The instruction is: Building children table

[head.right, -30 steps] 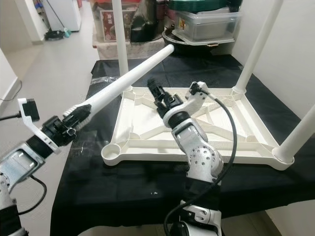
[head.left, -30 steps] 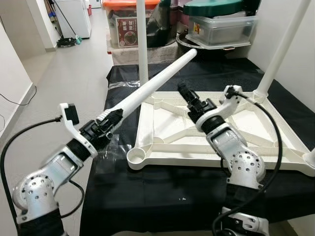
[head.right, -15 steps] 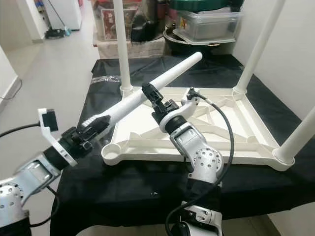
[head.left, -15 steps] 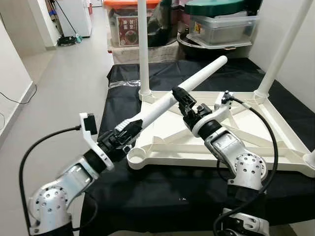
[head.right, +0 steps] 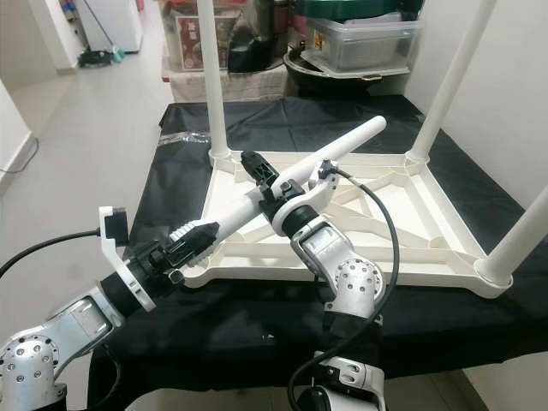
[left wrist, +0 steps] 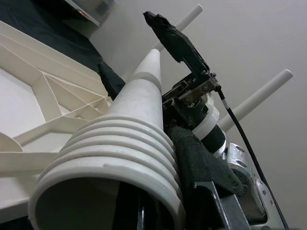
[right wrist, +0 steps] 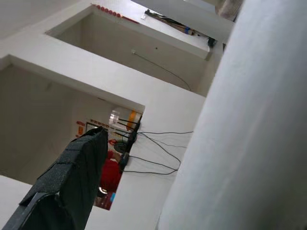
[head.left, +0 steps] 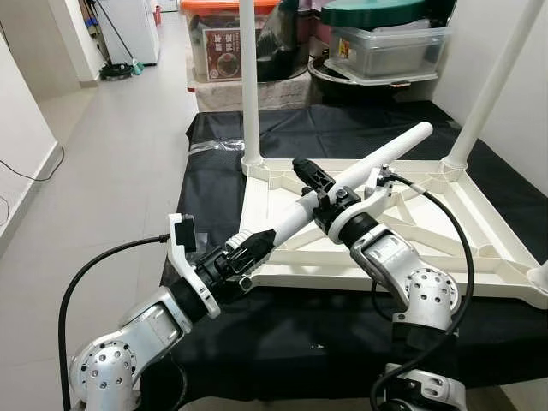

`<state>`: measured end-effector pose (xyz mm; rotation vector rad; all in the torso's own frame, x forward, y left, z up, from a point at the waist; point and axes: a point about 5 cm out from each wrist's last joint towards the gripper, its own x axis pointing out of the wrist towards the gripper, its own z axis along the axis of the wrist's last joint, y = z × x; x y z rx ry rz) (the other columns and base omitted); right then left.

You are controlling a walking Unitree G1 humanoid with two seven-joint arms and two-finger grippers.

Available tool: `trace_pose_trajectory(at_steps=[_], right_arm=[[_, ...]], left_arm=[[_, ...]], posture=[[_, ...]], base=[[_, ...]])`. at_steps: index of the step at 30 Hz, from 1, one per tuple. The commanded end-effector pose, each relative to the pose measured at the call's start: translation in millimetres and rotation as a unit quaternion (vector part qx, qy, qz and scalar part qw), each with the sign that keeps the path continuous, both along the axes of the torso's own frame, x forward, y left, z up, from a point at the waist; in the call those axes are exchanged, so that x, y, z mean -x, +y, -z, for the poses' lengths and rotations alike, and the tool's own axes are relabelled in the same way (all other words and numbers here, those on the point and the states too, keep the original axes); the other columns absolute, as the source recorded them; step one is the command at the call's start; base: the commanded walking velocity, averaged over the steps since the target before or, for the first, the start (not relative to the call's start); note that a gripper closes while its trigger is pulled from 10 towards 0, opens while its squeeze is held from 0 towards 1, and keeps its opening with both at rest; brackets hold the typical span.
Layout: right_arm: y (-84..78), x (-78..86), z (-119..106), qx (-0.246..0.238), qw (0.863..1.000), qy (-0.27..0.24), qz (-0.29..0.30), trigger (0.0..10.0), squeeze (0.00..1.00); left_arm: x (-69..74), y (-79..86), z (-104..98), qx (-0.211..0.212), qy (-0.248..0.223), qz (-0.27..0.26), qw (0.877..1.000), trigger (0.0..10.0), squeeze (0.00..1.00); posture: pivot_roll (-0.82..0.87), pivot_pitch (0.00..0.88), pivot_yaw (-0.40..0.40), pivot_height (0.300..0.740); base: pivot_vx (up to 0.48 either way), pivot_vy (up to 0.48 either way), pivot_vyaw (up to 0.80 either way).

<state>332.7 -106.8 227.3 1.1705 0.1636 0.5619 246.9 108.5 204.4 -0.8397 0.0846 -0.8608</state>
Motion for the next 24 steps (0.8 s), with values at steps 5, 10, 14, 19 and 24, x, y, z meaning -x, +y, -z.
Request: trace_pose_trajectory(at_steps=[5,10,14,19,24], right_arm=[[31.7,7.3,9.9,-0.068,0.996,0.032,-0.043,10.0,0.0],[33.3,8.8,11.8,-0.071,0.996,0.038,-0.049,4.9,0.0],[33.8,9.5,12.1,-0.073,0.995,0.039,-0.052,2.7,0.0],[35.4,12.0,12.0,-0.081,0.994,0.038,-0.066,10.0,0.0],[36.4,14.0,12.1,-0.082,0.993,0.035,-0.076,10.0,0.0]], left_arm=[[5.7,-11.9,-1.9,0.006,-0.006,0.035,0.999,10.0,0.0],[6.0,-11.3,-1.2,0.007,-0.005,0.034,0.999,10.0,0.0],[6.0,-10.6,-0.7,0.008,-0.003,0.034,0.999,10.0,0.0],[5.6,-9.2,0.8,0.008,0.0,0.031,0.999,10.0,0.0],[5.6,-9.0,1.6,0.008,0.002,0.031,0.999,10.0,0.0]], posture=[[0.08,0.046,-0.039,0.74],[0.08,0.047,-0.039,0.74],[0.08,0.047,-0.039,0.74],[0.08,0.048,-0.039,0.74],[0.08,0.048,-0.04,0.74]], base=[[0.0,0.0,0.0],[0.0,0.0,0.0],[0.0,0.0,0.0],[0.0,0.0,0.0],[0.0,0.0,0.0]])
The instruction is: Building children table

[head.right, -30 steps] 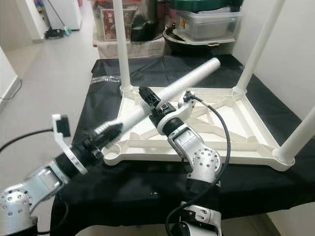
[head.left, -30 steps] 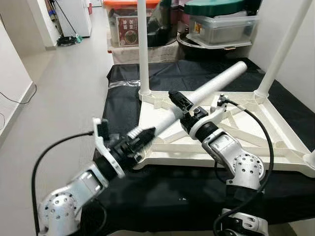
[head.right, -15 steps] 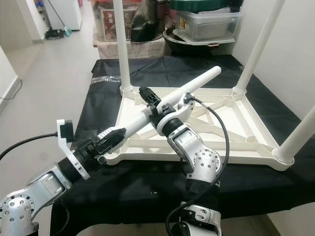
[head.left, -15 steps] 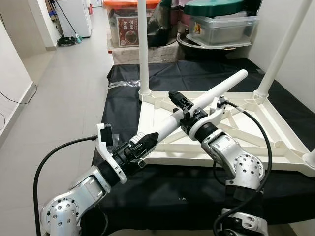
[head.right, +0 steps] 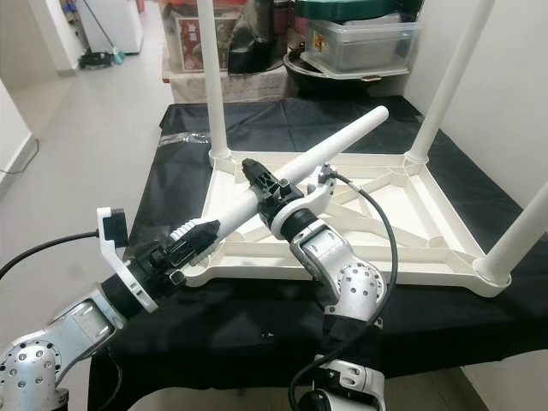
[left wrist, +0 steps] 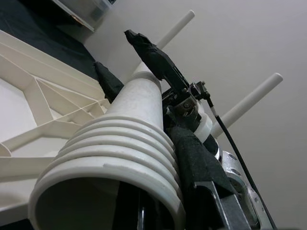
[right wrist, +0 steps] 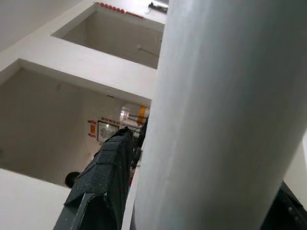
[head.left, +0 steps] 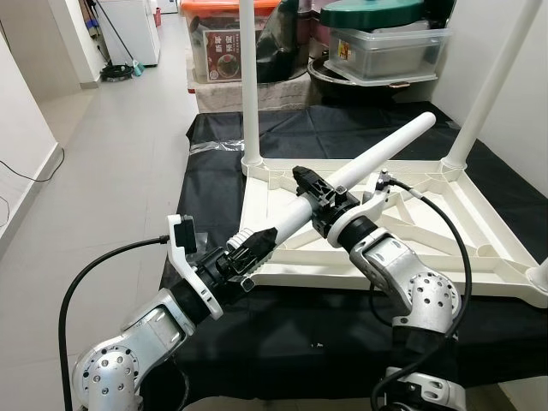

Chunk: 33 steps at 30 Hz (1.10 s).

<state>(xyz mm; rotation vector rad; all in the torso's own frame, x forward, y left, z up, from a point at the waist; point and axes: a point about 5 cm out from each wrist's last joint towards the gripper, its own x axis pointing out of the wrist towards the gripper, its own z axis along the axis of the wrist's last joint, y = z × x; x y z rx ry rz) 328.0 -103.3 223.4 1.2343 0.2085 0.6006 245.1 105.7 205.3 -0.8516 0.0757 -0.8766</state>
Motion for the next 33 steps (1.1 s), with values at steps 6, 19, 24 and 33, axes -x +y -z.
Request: trace_pose_trajectory(at_steps=[6,19,24,33], right_arm=[[35.0,12.5,8.7,-0.06,0.996,0.018,-0.065,10.0,0.0],[35.9,14.1,8.5,-0.075,0.994,0.019,-0.072,0.0,0.0],[33.6,13.7,9.2,-0.075,0.994,0.022,-0.071,0.0,0.0],[28.4,11.8,8.8,-0.071,0.995,0.02,-0.063,0.0,0.0]], left_arm=[[5.8,-9.0,5.2,-0.001,0.011,0.033,0.999,10.0,0.0],[12.6,-17.1,10.3,0.0,0.021,0.053,0.998,10.0,0.0],[12.5,-16.5,11.3,0.0,0.024,0.053,0.998,10.0,0.0],[10.8,-12.0,25.1,-0.027,0.06,0.042,0.997,10.0,0.22]], posture=[[0.08,0.047,-0.042,0.74],[0.08,0.038,-0.04,0.74],[0.08,0.034,-0.038,0.74],[0.08,0.028,-0.037,0.74]], base=[[0.0,0.0,0.0],[0.0,0.0,0.0],[0.0,0.0,0.0],[0.0,0.0,0.0]])
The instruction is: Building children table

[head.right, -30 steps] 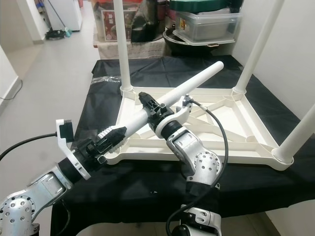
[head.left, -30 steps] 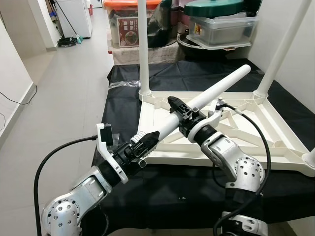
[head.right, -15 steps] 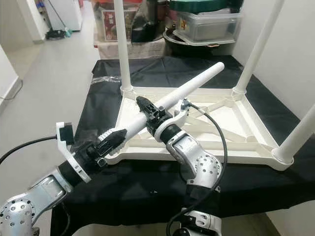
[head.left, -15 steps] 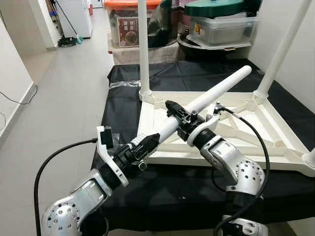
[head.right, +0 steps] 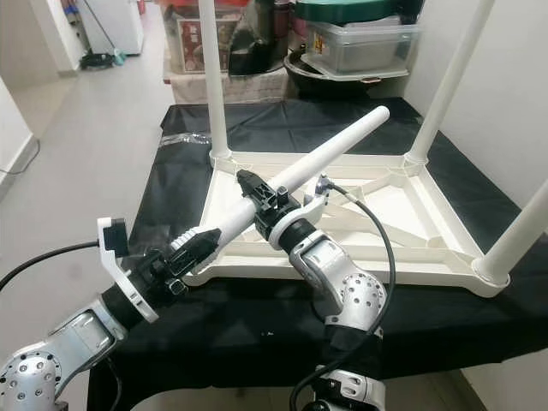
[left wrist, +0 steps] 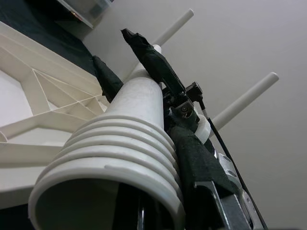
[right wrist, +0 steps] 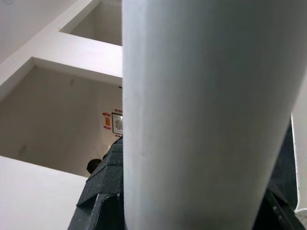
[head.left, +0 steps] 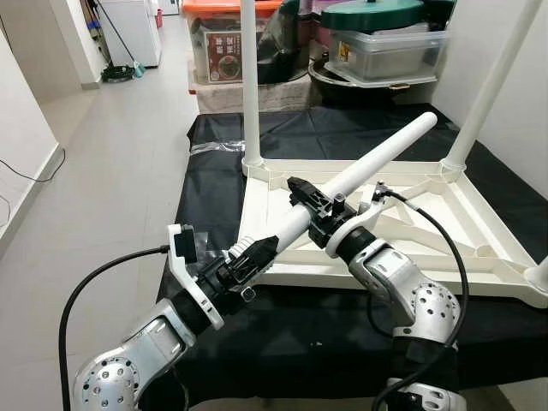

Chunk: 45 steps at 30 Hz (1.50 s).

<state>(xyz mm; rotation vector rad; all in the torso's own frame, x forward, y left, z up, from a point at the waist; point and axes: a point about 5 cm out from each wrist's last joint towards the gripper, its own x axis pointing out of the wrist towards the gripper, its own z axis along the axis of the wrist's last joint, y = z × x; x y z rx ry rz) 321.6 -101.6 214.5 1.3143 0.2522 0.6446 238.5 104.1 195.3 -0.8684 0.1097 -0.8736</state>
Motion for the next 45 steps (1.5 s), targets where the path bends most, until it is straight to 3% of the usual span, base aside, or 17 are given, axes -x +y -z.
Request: trace_pose_trajectory(at_steps=[1,9,10,11,12,14,15,16,19,21,23,26,27,28,31,34,45], right_arm=[[25.8,4.6,-0.9,-0.032,0.999,0.001,-0.031,0.0,0.0],[14.7,-4.2,-15.4,-0.039,0.999,-0.023,-0.007,0.0,0.0],[9.3,-8.0,-21.3,-0.036,0.999,-0.033,0.006,0.0,0.0],[9.3,-8.0,-21.3,-0.036,0.999,-0.033,0.006,0.0,0.0],[3.8,-11.7,-26.8,-0.034,0.998,-0.042,0.019,0.0,0.0],[-1.6,-15.2,-31.0,-0.03,0.998,-0.048,0.033,0.0,0.0],[-8.2,-22.1,-31.3,0.016,0.997,-0.046,0.058,8.9,0.0],[-15.2,-28.6,-29.3,0.053,0.994,-0.036,0.086,10.0,0.0],[-23.9,-35.3,-27.1,0.097,0.988,-0.03,0.118,10.0,0.0],[-35.5,-41.1,-26.3,0.206,0.965,-0.027,0.161,10.0,0.0],[-41.6,-43.9,-28.5,0.241,0.95,-0.034,0.196,10.0,0.0],[-44.7,-42.2,-40.1,0.36,0.887,-0.142,0.253,10.0,0.0],[-44.7,-42.2,-40.1,0.36,0.887,-0.142,0.253,10.0,0.0],[-37.7,-35.0,-39.0,0.394,0.866,-0.193,0.24,10.0,0.0],[-32.2,-30.3,-37.1,0.411,0.853,-0.224,0.229,10.0,0.0],[-14.6,-14.9,-32.8,0.441,0.818,-0.303,0.212,10.0,0.0],[-1.6,-3.2,-17.7,0.445,0.811,-0.314,0.212,10.0,0.0]], left_arm=[[1.2,-8.3,19.7,-0.028,0.062,0.022,0.997,10.0,1.0],[-0.7,2.3,32.7,-0.049,0.088,-0.013,0.995,10.0,1.0],[-0.3,5.2,39.5,-0.064,0.104,-0.026,0.992,10.0,0.89],[-0.3,5.2,39.5,-0.064,0.104,-0.026,0.992,10.0,0.89],[0.6,7.6,45.2,-0.075,0.117,-0.038,0.99,10.0,0.0],[1.9,9.3,49.6,-0.085,0.126,-0.046,0.987,10.0,0.0],[5.1,10.5,54.4,-0.095,0.135,-0.052,0.985,10.0,0.0],[8.0,11.2,58.8,-0.108,0.142,-0.058,0.982,10.0,0.0],[11.2,11.2,63.7,-0.123,0.151,-0.065,0.979,10.0,0.0],[20.5,10.1,69.2,-0.165,0.15,-0.073,0.972,10.0,0.0],[23.8,10.3,70.6,-0.177,0.149,-0.083,0.969,10.0,0.0],[29.4,9.0,72.4,-0.215,0.135,-0.11,0.961,10.0,0.0],[29.4,9.0,72.4,-0.215,0.135,-0.11,0.961,10.0,0.0],[29.5,7.0,73.0,-0.236,0.125,-0.118,0.956,10.0,0.0],[29.5,5.5,73.4,-0.25,0.117,-0.123,0.953,10.0,0.0],[24.3,3.7,69.1,-0.284,0.082,-0.169,0.94,10.0,0.0],[18.3,8.8,64.8,-0.349,0.028,-0.234,0.907,10.0,0.0]], posture=[[0.08,0.026,-0.038,0.74],[0.09,0.026,-0.038,0.74],[0.09,0.024,-0.038,0.74],[0.09,0.024,-0.038,0.74],[0.09,0.024,-0.038,0.74],[0.09,0.024,-0.038,0.74],[0.09,0.023,-0.039,0.74],[0.09,0.023,-0.039,0.74],[0.09,0.022,-0.04,0.74],[0.1,0.016,-0.043,0.74],[0.1,0.014,-0.047,0.74],[0.1,0.009,-0.048,0.74],[0.1,0.009,-0.048,0.74],[0.09,0.004,-0.052,0.74],[0.09,0.004,-0.053,0.74],[0.1,0.0,-0.058,0.74],[0.09,0.0,-0.067,0.74]], base=[[0.0,0.0,0.0],[0.0,0.0,0.0],[0.0,0.0,0.0],[0.0,0.0,0.0],[0.0,0.0,0.0],[0.0,0.0,0.0],[0.0,0.0,0.0],[0.0,0.0,0.0],[0.0,0.0,0.0],[0.0,0.0,0.0],[0.0,0.0,0.0],[0.0,0.0,0.0],[0.0,0.0,0.0],[0.0,0.0,0.0],[0.0,0.0,0.0],[0.0,0.0,0.0],[0.0,0.0,0.65]])
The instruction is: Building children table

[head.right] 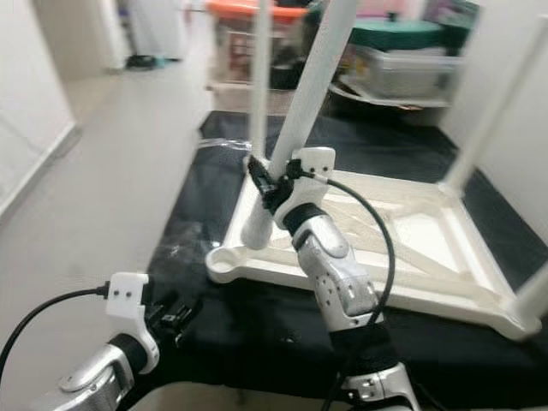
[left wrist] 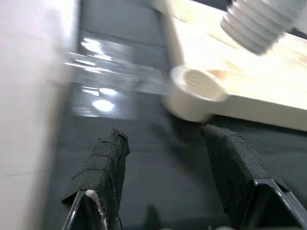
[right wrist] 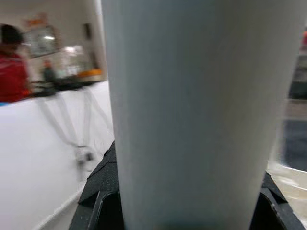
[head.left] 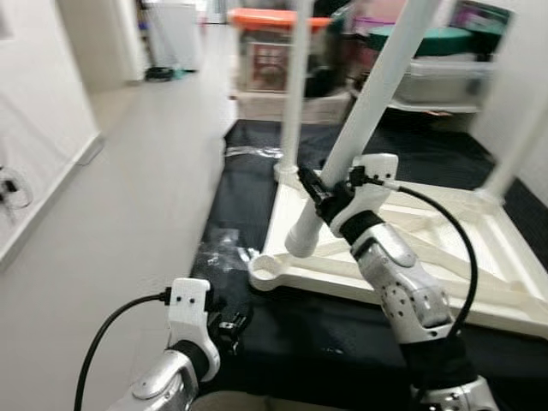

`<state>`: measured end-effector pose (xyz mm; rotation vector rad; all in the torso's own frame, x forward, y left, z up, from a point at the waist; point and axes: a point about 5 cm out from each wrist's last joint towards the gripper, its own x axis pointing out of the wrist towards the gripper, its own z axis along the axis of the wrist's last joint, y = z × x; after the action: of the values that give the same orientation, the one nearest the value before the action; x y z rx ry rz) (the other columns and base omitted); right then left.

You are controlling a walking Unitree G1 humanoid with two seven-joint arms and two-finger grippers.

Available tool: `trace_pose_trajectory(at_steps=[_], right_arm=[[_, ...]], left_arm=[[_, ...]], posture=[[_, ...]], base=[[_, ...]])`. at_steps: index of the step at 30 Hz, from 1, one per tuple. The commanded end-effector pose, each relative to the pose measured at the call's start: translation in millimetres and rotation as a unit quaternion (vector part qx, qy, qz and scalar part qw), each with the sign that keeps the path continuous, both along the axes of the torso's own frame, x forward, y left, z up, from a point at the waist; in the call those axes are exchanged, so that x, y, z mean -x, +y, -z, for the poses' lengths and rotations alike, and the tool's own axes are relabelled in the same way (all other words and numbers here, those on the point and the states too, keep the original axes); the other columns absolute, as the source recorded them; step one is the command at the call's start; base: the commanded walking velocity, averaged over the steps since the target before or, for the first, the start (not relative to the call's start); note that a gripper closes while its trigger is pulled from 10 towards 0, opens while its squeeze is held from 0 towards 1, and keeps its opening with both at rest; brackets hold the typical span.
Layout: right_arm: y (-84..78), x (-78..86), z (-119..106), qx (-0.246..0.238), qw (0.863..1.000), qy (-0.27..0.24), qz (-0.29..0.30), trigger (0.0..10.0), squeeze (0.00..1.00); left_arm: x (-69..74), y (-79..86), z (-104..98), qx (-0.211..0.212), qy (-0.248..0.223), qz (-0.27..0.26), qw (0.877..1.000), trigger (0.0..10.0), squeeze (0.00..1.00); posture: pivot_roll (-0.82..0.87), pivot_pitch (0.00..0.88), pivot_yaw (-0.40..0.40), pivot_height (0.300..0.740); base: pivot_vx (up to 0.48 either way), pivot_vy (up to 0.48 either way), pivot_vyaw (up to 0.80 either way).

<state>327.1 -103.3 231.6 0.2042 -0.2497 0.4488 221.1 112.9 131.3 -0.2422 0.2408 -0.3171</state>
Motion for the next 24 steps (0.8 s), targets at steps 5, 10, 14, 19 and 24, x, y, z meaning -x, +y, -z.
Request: trace_pose_trajectory(at_steps=[5,10,14,19,24], right_arm=[[5.7,5.7,2.4,0.016,1.0,-0.024,-0.004,10.0,0.0],[7.3,6.7,3.1,0.022,0.999,-0.033,-0.007,10.0,0.0],[7.1,6.2,3.3,0.021,0.999,-0.033,-0.007,10.0,0.0],[4.1,4.1,4.5,0.009,1.0,-0.026,-0.001,10.0,0.0],[1.7,3.7,5.3,0.001,1.0,-0.024,-0.001,10.0,0.0]], left_arm=[[0.9,-0.6,2.8,-0.018,-0.007,-0.017,1.0,10.0,0.0],[0.6,0.1,7.2,-0.034,-0.009,-0.031,0.999,10.0,0.0],[0.9,-1.3,11.1,-0.044,-0.007,-0.032,0.999,10.0,0.0],[0.6,-0.2,16.7,-0.057,-0.002,-0.05,0.997,10.0,0.0],[1.2,1.1,19.1,-0.041,0.009,-0.064,0.997,10.0,0.0]], posture=[[0.09,0.0,-0.069,0.74],[0.09,0.0,-0.069,0.74],[0.09,0.0,-0.072,0.74],[0.08,0.0,-0.074,0.74],[0.08,0.0,-0.078,0.74]], base=[[0.0,0.0,0.8],[0.0,0.0,0.8],[0.0,-0.321,0.8],[0.0,-0.366,0.24],[0.0,0.0,0.0]])
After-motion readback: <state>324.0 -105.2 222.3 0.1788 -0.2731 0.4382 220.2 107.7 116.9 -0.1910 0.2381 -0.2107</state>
